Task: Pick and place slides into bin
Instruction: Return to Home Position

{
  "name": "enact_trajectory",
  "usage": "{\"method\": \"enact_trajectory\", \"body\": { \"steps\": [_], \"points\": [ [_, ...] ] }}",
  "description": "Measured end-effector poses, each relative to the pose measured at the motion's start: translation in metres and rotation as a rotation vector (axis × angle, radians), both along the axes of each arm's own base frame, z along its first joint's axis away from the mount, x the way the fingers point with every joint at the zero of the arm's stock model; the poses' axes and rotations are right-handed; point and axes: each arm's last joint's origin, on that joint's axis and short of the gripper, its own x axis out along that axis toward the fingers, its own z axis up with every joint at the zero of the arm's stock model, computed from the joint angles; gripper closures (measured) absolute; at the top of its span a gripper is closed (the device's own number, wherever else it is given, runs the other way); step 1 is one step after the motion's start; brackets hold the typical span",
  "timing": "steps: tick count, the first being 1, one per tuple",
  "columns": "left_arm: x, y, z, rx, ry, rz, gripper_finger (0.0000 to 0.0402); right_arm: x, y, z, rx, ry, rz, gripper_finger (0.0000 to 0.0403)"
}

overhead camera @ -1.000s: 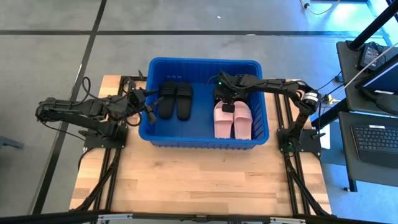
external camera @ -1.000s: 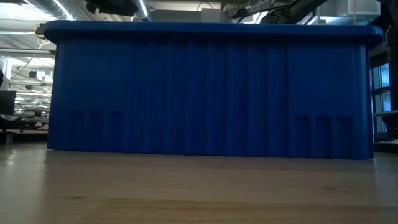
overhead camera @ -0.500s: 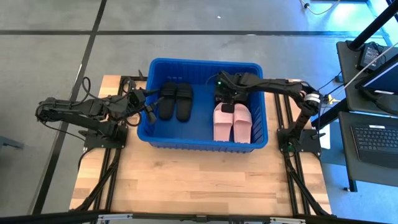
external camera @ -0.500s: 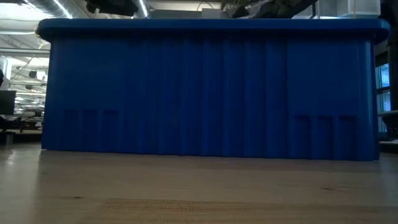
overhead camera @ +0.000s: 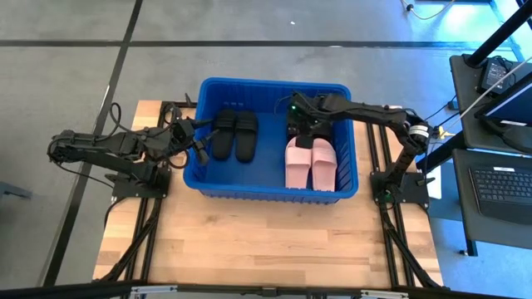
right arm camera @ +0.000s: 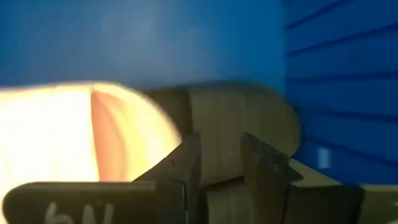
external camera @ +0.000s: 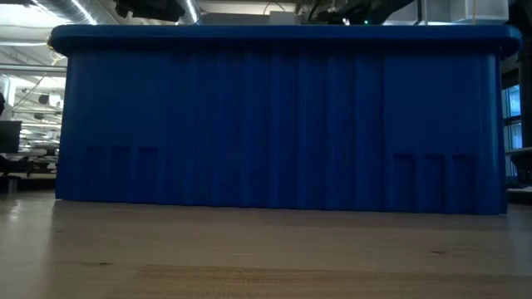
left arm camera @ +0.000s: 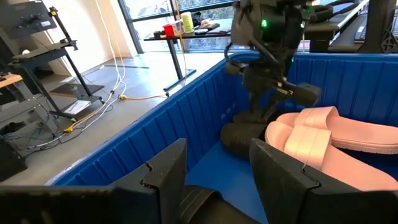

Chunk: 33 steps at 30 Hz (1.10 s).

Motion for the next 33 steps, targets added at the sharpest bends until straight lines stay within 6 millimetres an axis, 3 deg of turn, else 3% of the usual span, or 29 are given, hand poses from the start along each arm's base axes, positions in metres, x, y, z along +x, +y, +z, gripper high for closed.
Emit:
{"method": "enact_trajectory", "body": {
  "steps": [6,11,17,22,26,33],
  "points": [
    [0.0,0.0,-0.002,0.022,0.035,-0.003,0.023,-0.008,0.004,-0.02,0.054,0.059,-0.004,0.0289],
    [-0.001,0.0,-0.002,0.036,0.049,0.0,0.023,-0.008,0.006,-0.013,0.116,0.004,-0.044,0.0289],
    [-0.005,0.009,0.0,-0.093,-0.073,0.083,0.023,-0.024,0.014,0.029,0.089,-0.165,-0.095,0.0289],
    [-0.004,0.027,-0.002,-0.169,-0.085,0.043,0.023,-0.046,0.024,0.069,0.076,-0.326,-0.066,0.0289],
    [0.0,0.047,-0.007,-0.25,-0.073,0.008,0.023,-0.068,0.028,0.089,0.163,-0.406,-0.053,0.0289],
    [-0.012,0.072,-0.004,-0.236,-0.117,0.11,0.023,-0.108,0.035,0.125,0.091,-0.54,-0.067,0.0289]
  ]
}}
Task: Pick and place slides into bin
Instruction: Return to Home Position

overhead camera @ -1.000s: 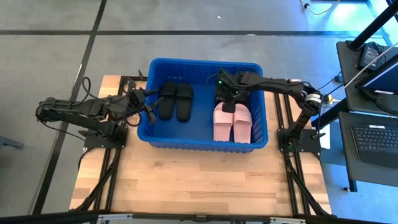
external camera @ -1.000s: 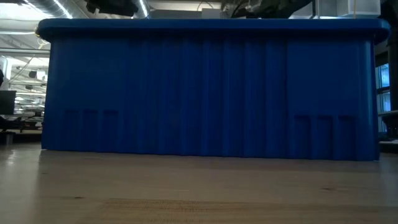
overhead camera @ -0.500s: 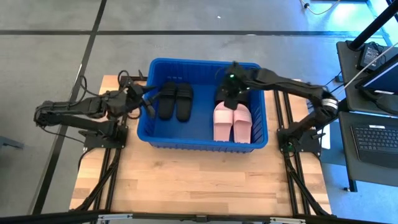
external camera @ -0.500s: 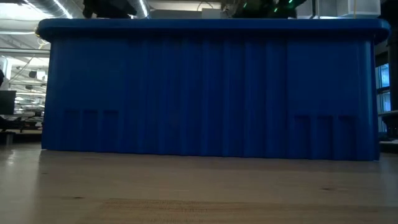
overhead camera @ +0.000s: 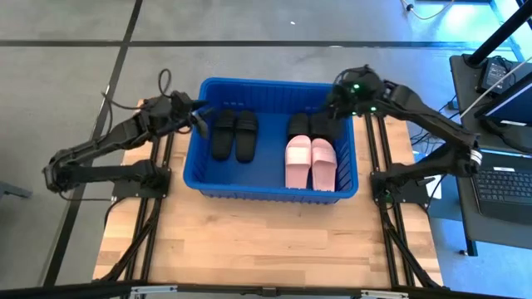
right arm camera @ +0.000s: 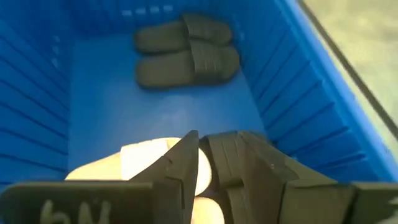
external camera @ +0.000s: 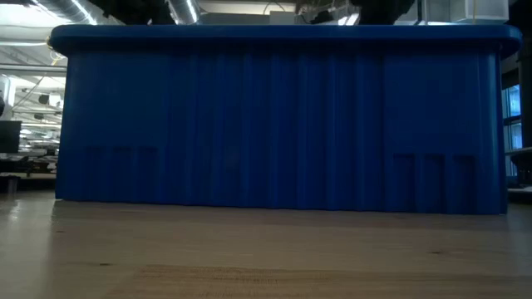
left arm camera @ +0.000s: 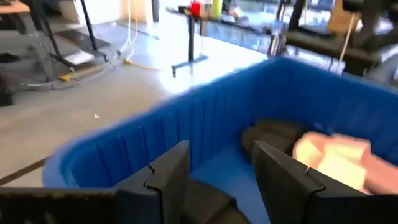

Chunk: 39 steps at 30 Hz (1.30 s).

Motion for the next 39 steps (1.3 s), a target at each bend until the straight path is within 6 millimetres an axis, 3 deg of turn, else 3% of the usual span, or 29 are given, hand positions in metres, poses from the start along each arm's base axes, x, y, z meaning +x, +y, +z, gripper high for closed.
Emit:
{"method": "enact_trajectory", "body": {
  "steps": [3,7,12,18,30,39],
  "points": [
    [-0.004,0.009,0.003,-0.001,-0.032,-0.01,0.023,-0.014,0.0,0.004,0.001,-0.066,0.044,0.0289],
    [-0.006,0.02,0.004,0.012,-0.052,-0.026,0.023,-0.026,-0.01,-0.006,0.025,-0.187,0.11,0.0289],
    [-0.008,0.033,0.002,0.017,-0.038,0.012,0.023,-0.045,-0.027,-0.027,0.005,-0.235,0.04,0.0289],
    [-0.01,0.047,0.001,0.039,-0.025,0.068,0.023,-0.066,-0.048,-0.037,-0.091,-0.407,0.011,0.0289],
    [-0.025,0.067,0.006,0.167,0.013,0.17,0.023,-0.07,-0.061,-0.036,-0.222,-0.556,-0.009,0.0289],
    [-0.022,0.08,-0.004,0.121,0.043,0.084,0.023,-0.075,-0.065,-0.078,-0.175,-0.564,-0.062,0.0289]
  ]
}}
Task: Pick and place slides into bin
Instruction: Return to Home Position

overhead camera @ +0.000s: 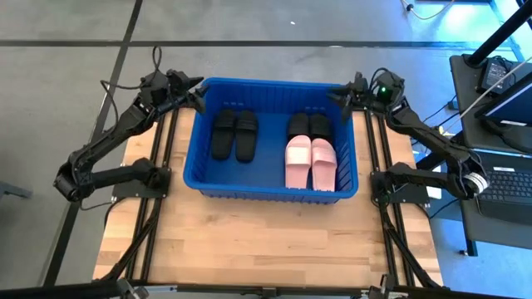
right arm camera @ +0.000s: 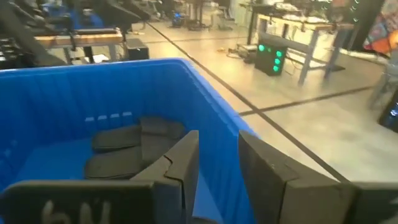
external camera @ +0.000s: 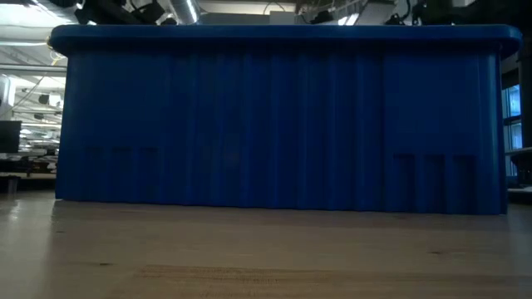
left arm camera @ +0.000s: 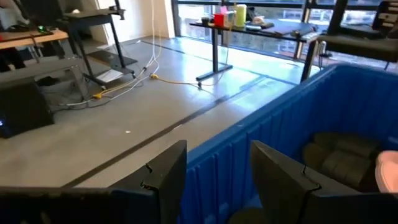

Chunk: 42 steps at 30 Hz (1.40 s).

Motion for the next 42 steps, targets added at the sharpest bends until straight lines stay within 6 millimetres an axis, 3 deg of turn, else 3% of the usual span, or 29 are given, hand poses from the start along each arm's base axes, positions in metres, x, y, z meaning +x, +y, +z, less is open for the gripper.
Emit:
{"method": "enact_trajectory", "body": {
  "steps": [5,9,21,28,42],
  "points": [
    [0.001,0.001,-0.005,0.013,0.022,-0.031,0.023,-0.002,0.005,-0.027,0.044,-0.003,0.039,0.0289],
    [-0.003,-0.005,-0.017,-0.012,0.012,-0.043,0.023,-0.009,0.016,-0.036,0.054,-0.012,0.055,0.0289],
    [-0.043,-0.056,-0.049,0.051,-0.119,0.032,0.023,-0.052,0.058,-0.04,-0.021,-0.118,-0.039,0.0289],
    [-0.056,-0.074,-0.072,0.055,-0.202,0.037,0.023,-0.056,0.064,-0.063,0.028,-0.125,-0.047,0.0289],
    [-0.072,-0.094,-0.111,0.001,-0.219,0.078,0.023,-0.069,0.088,-0.116,0.079,-0.372,-0.065,0.0289]
  ]
}}
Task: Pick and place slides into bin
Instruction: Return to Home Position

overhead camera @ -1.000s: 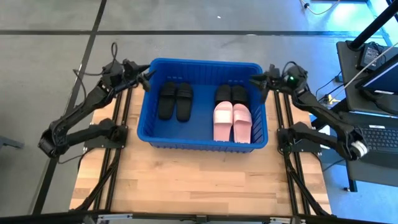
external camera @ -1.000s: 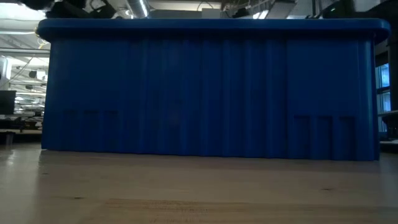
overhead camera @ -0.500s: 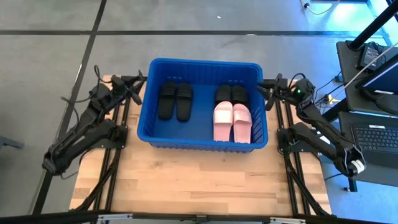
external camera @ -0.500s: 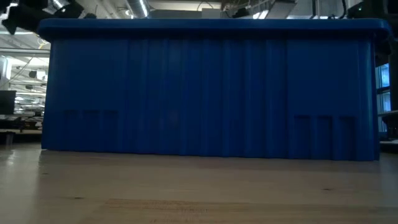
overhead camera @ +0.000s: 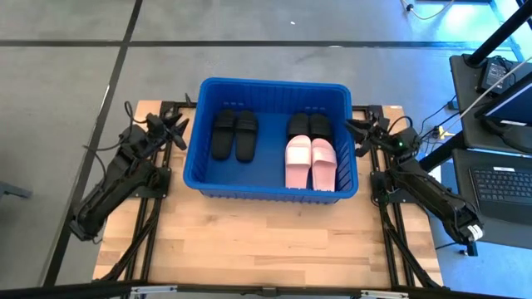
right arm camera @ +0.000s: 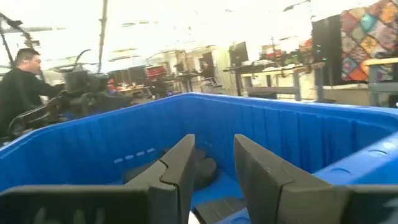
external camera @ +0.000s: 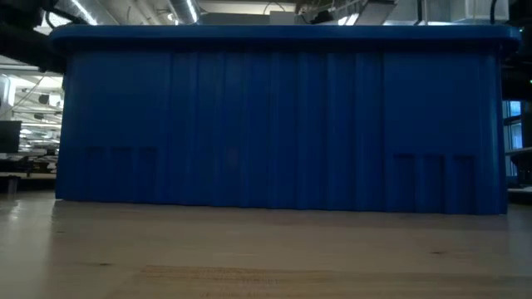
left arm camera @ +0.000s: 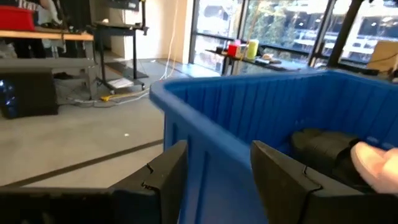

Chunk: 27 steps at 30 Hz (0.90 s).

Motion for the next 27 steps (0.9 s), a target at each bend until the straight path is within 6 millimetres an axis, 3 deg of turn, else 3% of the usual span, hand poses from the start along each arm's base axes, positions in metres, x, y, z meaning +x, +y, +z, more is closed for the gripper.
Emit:
{"method": "enact_trajectory", "body": {
  "steps": [7,13,19,27],
  "points": [
    [-0.003,-0.003,-0.013,-0.054,0.042,0.036,0.023,-0.003,0.001,0.003,-0.015,-0.015,-0.044,0.0289],
    [-0.003,-0.003,-0.014,-0.045,0.064,0.039,0.023,-0.01,0.0,0.008,-0.024,-0.072,-0.182,0.0289],
    [-0.006,-0.001,-0.016,-0.048,0.099,0.132,0.023,-0.014,-0.007,-0.008,0.128,0.006,-0.326,0.0289],
    [-0.008,-0.001,-0.017,-0.046,0.134,0.188,0.023,-0.02,-0.011,-0.024,0.151,0.167,-0.46,0.0289]
  ]
}}
